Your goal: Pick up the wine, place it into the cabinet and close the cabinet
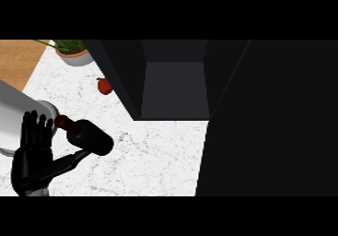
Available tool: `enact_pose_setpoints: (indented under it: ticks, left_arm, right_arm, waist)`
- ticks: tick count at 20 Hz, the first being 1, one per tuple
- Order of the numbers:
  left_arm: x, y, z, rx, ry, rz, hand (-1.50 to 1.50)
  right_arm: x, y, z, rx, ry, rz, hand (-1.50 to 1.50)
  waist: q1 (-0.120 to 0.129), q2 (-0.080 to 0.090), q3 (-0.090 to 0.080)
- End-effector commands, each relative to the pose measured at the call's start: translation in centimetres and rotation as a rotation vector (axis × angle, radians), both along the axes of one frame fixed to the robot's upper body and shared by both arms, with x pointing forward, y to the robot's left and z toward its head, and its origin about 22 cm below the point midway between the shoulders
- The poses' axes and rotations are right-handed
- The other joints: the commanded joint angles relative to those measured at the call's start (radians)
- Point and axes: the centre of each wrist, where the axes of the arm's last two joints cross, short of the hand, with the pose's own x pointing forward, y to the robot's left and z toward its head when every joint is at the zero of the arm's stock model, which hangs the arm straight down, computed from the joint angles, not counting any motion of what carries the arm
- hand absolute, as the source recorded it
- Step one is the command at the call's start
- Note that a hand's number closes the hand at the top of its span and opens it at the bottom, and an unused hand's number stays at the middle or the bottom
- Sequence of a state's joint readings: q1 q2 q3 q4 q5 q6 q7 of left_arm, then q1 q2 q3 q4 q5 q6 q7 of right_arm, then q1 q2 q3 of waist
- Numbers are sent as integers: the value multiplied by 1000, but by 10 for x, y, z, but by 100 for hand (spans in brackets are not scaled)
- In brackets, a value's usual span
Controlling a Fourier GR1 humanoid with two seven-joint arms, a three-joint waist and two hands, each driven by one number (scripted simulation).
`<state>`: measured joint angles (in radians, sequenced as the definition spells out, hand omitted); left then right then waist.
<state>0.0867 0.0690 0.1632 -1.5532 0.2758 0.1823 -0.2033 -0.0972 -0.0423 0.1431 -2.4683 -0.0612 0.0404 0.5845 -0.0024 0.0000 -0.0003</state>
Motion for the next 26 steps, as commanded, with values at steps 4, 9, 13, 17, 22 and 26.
enact_pose_setpoints:
  ticks: [4,9,13,17,22,26]
  left_arm:
    - [5,-2,-47,-12,25,-10,-150]
    - [3,-2,-77,-48,29,-49,-150]
    - [3,0,-105,-51,45,-51,-150]
    - [-2,-4,-120,-85,45,-77,-150]
    - [-6,-3,-131,-159,-1,-42,-150]
    - [9,0,-139,-201,-12,-93,-150]
  right_arm:
    - [-11,0,10,19,-7,34,-150]
    - [-14,-13,11,28,-27,17,-150]
    - [-12,-9,4,8,-25,25,-150]
    - [-22,-7,7,5,-14,25,-150]
    - [-24,-10,-5,7,-35,27,-150]
    - [-30,-8,12,23,-34,37,-150]
  waist:
    - [1,0,0]
    - [0,0,0]
    - [-2,0,0]
    - [-3,0,0]
    - [-3,0,0]
    - [-8,1,-1]
